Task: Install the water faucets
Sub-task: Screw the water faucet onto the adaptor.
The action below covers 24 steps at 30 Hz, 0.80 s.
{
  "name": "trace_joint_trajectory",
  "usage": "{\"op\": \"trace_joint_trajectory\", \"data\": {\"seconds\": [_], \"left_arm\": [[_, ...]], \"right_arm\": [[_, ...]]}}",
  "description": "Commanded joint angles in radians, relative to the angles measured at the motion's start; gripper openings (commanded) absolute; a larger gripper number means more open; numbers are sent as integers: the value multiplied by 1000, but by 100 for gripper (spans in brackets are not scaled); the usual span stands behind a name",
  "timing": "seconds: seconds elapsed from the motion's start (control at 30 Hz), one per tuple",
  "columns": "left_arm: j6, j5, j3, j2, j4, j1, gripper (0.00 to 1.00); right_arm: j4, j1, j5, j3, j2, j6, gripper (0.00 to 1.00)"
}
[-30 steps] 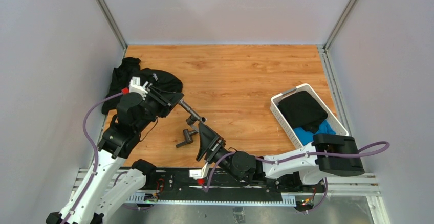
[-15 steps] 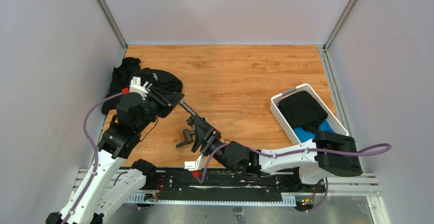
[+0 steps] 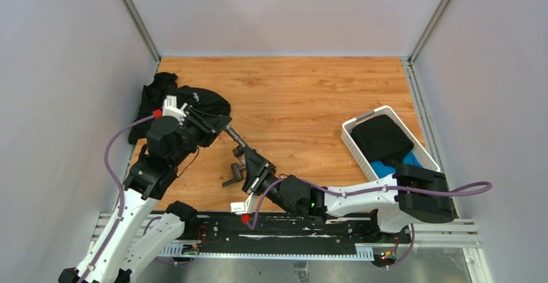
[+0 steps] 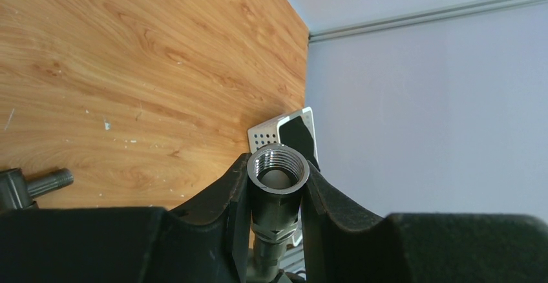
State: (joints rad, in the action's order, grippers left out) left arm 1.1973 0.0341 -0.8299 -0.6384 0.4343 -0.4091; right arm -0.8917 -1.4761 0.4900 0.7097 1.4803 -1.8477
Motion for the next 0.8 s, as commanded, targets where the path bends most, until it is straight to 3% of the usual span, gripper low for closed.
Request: {"op": "trace_joint_trajectory", "data": {"seconds": [0.0,0.17,0.3,0.5,0.77], "left_arm": [[5,47,1,4,-57,-4,0],[-3,57,8,8,-47,-3,0],[-6,57,14,11,-46,-4,0],[-10,59,24,20,-46,-4,0],[-7,77,43,45,-70,-4,0]], "right_arm": [[-29,16,-39,39,22,6,18],[-18,17,-25,40,5,70,0],[66,14,-14,62,-45,213,0],[385,28,-114,151,-188,681,0],[412,112,-337,150,-278,1268,0]]}}
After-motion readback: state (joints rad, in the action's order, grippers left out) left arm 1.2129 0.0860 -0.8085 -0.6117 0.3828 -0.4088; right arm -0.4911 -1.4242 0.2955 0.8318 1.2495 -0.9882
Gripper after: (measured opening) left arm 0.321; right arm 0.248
